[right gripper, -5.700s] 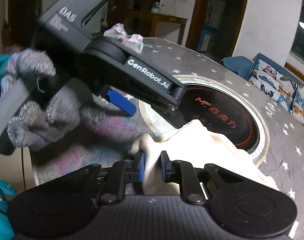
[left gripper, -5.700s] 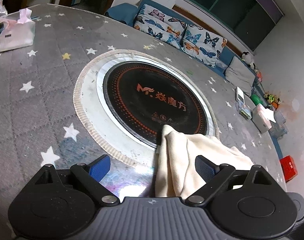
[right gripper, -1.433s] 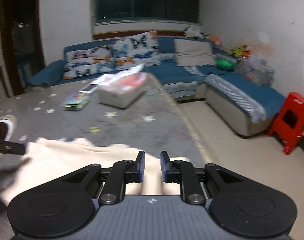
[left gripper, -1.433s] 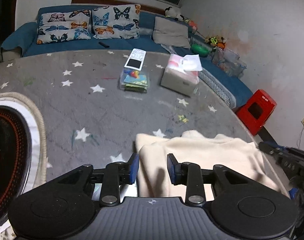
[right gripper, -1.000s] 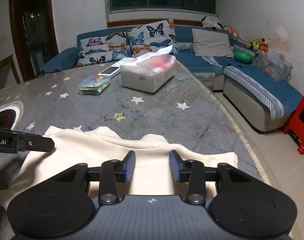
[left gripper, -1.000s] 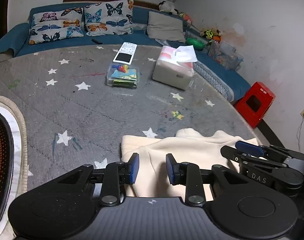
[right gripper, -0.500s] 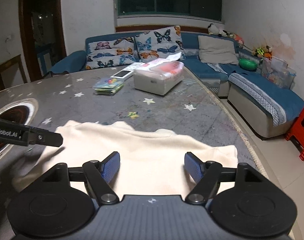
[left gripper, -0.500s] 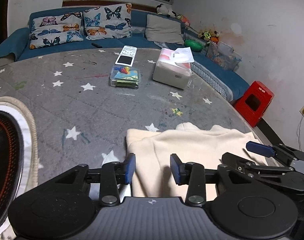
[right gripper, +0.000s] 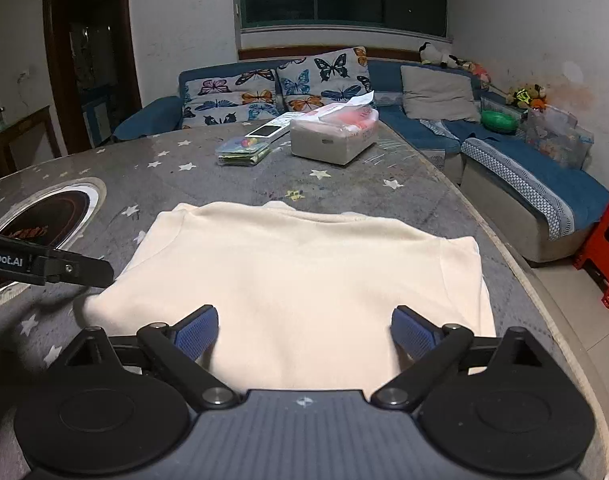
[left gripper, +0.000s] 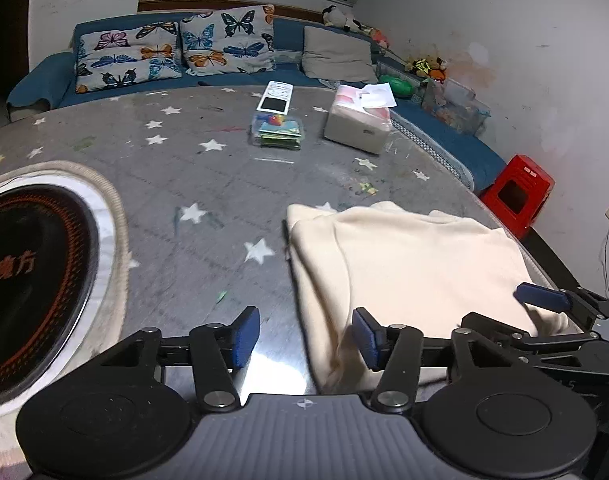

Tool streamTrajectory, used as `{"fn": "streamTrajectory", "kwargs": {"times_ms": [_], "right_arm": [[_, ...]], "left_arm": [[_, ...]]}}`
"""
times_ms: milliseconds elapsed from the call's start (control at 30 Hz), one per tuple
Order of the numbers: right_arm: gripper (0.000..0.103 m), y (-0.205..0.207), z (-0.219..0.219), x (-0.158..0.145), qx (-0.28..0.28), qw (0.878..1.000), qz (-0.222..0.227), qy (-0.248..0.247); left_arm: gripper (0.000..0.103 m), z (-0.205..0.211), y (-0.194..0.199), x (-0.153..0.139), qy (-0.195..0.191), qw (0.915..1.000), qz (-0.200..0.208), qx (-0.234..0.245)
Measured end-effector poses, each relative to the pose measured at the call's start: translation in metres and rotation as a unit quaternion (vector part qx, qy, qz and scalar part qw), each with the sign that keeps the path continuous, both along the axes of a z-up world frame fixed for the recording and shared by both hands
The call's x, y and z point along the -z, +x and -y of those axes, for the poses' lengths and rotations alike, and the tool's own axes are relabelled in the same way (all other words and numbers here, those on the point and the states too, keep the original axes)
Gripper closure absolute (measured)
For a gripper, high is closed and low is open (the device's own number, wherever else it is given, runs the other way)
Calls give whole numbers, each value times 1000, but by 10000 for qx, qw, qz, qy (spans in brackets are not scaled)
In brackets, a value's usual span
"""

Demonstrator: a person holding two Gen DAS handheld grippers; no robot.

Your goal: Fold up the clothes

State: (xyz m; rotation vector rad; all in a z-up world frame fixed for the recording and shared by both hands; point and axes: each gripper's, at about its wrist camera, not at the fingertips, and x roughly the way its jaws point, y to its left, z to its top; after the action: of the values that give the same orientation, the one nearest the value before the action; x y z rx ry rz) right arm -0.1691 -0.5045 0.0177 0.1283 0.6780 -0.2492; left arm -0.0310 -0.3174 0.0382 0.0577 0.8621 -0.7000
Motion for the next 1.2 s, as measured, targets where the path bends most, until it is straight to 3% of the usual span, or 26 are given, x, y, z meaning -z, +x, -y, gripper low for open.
{"fn": "streamTrajectory", "kwargs": {"times_ms": [200,500,800,1200], "right_arm": [[0,-11,-12,0,35,10000,14,-45],[0,-23,-21,-1,132,9999,53,11],[0,-32,-28,-4,240,9996,124,40],[0,-46,-32,-6,350,9990,255,114]], "left_arm": [[34,-17,-14,2,68,9999,86,-44],[15,-39,-35,-1,64,9996,262,-118],[3,-53,-49,-5,-44,9991,389,-164],[0,-58,-61,-5,96,9983,524,-223]]}}
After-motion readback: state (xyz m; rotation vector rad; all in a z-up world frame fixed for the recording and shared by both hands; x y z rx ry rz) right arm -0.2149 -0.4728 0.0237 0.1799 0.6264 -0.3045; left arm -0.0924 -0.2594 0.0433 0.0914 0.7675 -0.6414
